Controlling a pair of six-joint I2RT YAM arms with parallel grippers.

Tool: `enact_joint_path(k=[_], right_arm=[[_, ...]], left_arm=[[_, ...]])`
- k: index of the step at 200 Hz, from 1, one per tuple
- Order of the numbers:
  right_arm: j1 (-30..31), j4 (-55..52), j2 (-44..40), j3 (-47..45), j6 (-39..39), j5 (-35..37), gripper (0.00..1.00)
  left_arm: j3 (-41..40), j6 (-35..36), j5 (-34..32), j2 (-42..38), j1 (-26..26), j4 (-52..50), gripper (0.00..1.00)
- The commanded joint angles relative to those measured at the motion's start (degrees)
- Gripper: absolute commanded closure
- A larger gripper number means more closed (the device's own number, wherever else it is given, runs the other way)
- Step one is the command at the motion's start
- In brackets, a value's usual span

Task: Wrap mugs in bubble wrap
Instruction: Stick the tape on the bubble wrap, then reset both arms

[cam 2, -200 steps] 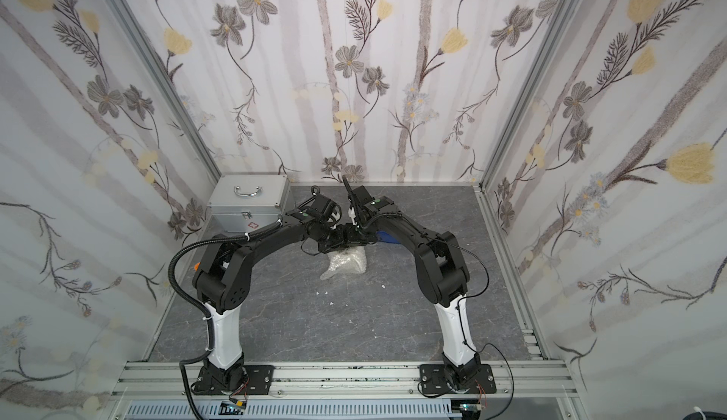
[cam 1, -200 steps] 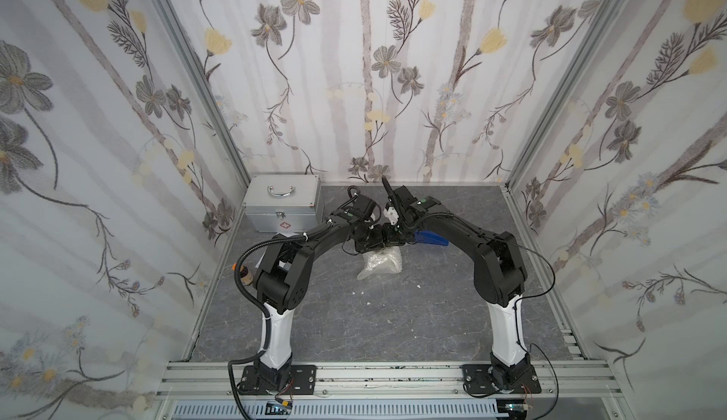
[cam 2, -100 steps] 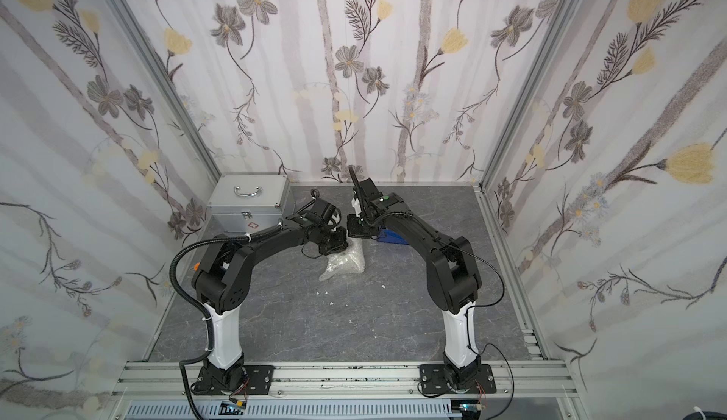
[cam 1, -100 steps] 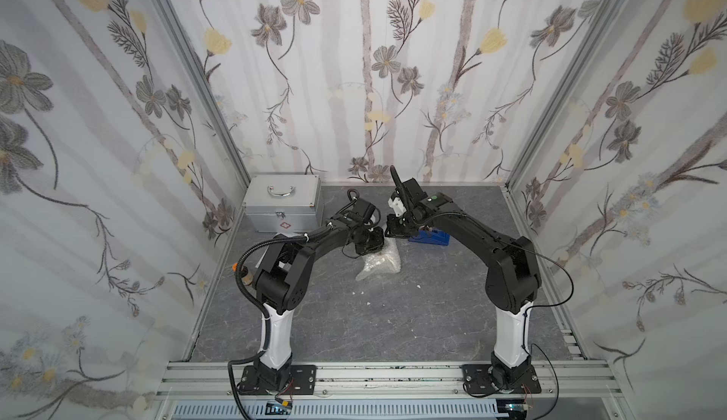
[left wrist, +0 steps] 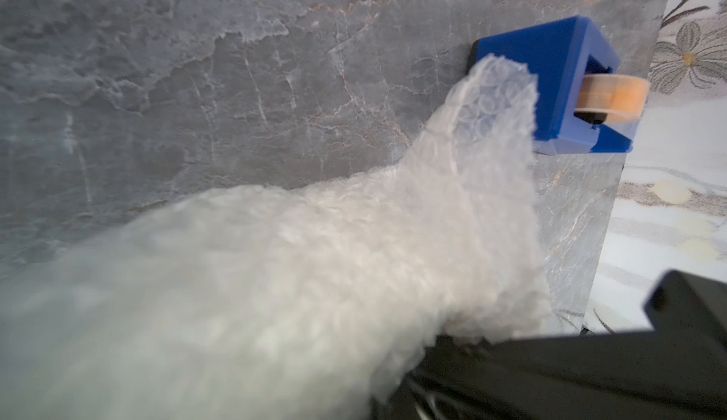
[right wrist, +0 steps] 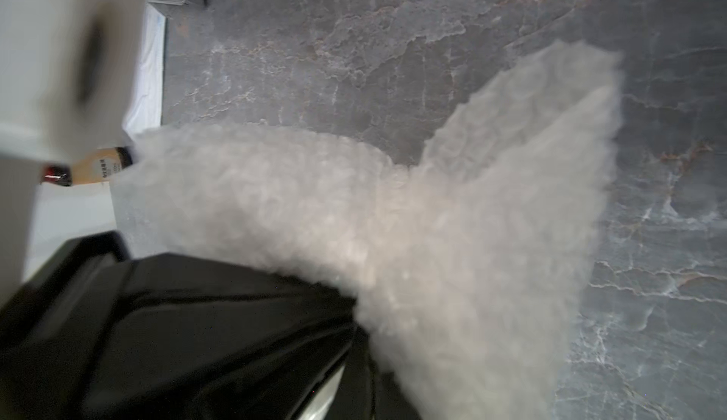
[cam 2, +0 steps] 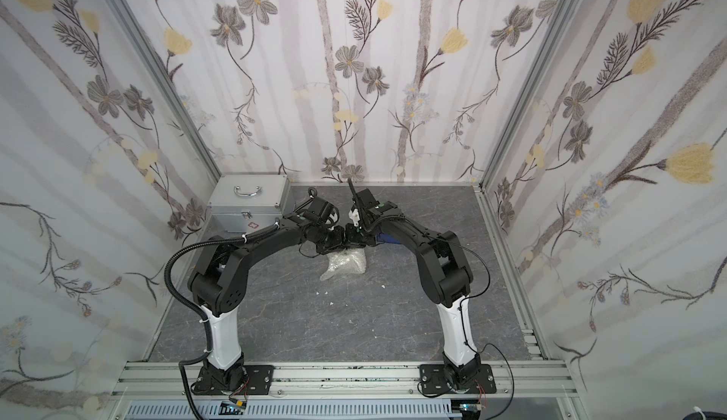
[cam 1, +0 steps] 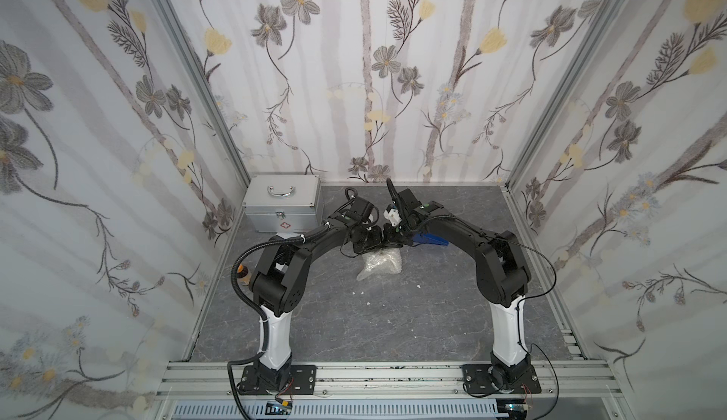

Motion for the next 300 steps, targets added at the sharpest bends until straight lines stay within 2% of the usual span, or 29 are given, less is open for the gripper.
enact_joint_path(k=[1,64,112,138,172,197,211,224,237,244,246,273,300], right_arm=[[0.2,0.2,0.5,-1.1,-0.1,4.0,1.0],[0.4,3.4,-6.0,-0.3,1.1,1.2,1.0],[0.3,4.3,-3.0,-0.9,1.4,0.0,1.0],[0.2,3.9,-1.6,-1.7,1.4,1.9,1.0],[0.3,5.5,-5.3,-2.0,2.0,1.2,1.0],[0.2,8.4,-11.1,-2.9,2.5,0.6,0.9],[-0.2,10.5,-14.9,-5.1,2.5,1.3,0.78],[-1.5,13.3,-19.5,-9.2,2.4,2.4,0.6],[-3.5,17.3,-24.6,-14.6,2.3,3.3,0.38],[-5.2,19.8,-27.8,-17.4,2.0,3.7,0.27],[-5.7,20.5,-28.8,-18.3,1.9,3.9,0.23],[-13.1,27.9,-41.0,-29.5,-0.2,7.3,0.01],[-20.4,35.0,-50.7,-40.4,-1.8,16.1,0.0]], left_arm=[[-0.1,-0.3,-0.3,-1.0,-0.1,-0.4,1.0],[0.4,-0.4,-1.4,-4.3,-0.1,-1.9,0.99],[0.8,1.0,-4.9,-3.6,-0.2,-5.2,0.99],[0.3,0.9,-5.1,-2.9,-0.1,-5.0,0.99],[0.8,1.2,-5.6,-4.9,-0.4,-5.7,0.98],[3.4,2.0,-6.9,-8.2,-0.4,-7.2,0.94],[3.2,2.7,-9.7,-10.8,-0.4,-7.7,0.83],[1.7,3.9,-13.6,-14.2,-0.4,-7.5,0.62],[-1.6,5.2,-18.4,-17.9,-0.3,-7.1,0.35],[-3.1,6.1,-20.9,-19.9,-0.1,-6.8,0.05],[-3.6,6.4,-21.8,-20.4,-0.1,-6.8,0.01],[-10.7,8.1,-34.2,-27.7,1.0,-5.5,0.0],[-21.4,8.2,-40.3,-34.7,5.6,0.8,0.0]])
